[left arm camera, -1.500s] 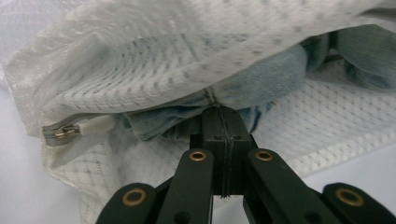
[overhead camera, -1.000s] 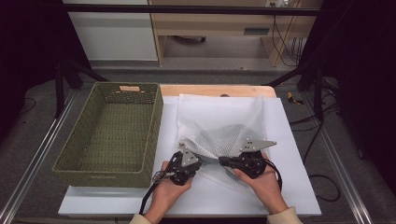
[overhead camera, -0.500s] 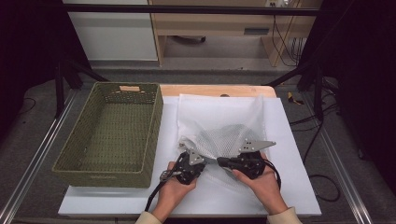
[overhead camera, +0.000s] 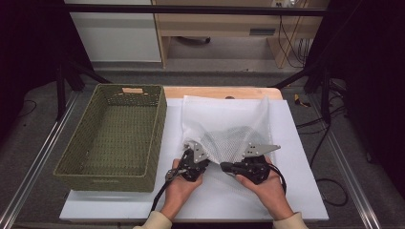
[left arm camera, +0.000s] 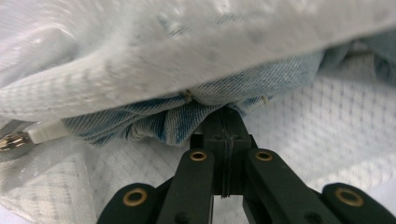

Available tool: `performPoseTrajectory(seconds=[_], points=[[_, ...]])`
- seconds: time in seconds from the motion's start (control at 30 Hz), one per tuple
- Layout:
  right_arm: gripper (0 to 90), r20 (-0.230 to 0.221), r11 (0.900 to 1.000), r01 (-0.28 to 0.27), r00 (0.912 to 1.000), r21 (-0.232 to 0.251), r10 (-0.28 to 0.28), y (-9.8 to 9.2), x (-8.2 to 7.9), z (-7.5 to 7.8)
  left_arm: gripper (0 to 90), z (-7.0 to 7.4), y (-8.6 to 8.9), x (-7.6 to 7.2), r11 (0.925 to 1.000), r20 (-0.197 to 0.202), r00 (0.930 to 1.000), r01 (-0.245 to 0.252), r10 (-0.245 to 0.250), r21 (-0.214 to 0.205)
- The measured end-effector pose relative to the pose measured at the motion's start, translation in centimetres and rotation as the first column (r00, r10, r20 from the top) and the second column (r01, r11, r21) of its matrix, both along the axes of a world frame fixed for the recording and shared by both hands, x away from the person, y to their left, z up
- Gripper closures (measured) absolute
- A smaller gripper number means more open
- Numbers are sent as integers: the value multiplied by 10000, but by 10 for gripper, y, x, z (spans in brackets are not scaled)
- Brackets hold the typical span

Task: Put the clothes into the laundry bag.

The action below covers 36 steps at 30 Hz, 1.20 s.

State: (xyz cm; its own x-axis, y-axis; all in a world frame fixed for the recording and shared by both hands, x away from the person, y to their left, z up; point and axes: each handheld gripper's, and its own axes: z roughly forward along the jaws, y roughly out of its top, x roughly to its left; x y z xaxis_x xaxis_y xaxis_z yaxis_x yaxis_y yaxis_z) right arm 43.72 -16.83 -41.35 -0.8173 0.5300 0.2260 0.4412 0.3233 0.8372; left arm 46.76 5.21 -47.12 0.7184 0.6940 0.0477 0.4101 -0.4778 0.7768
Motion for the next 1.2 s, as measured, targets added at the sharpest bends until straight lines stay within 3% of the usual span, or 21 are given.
performPoseTrajectory(seconds=[0.13,0.5,0.6,0.8,1.2], points=[[898,-36,10000,-41,10000,10,41,1,0,0,900,2,-1,2,9994,51,10000,12,-10,-350],[898,-76,9992,-370,9993,-142,369,8,-3,-1,900,16,-8,1,9960,399,9988,332,-300,-832],[898,-94,9985,-499,9987,-207,497,10,-4,-2,900,20,-11,0,9977,813,9956,504,-466,-454],[898,-130,9982,-575,9983,-163,573,11,-5,-1,900,14,-11,11,9986,706,9973,214,-180,-485],[899,-190,9978,-635,9978,-179,632,11,-5,-2,900,10,-14,17,9958,992,9942,-320,405,-857]])
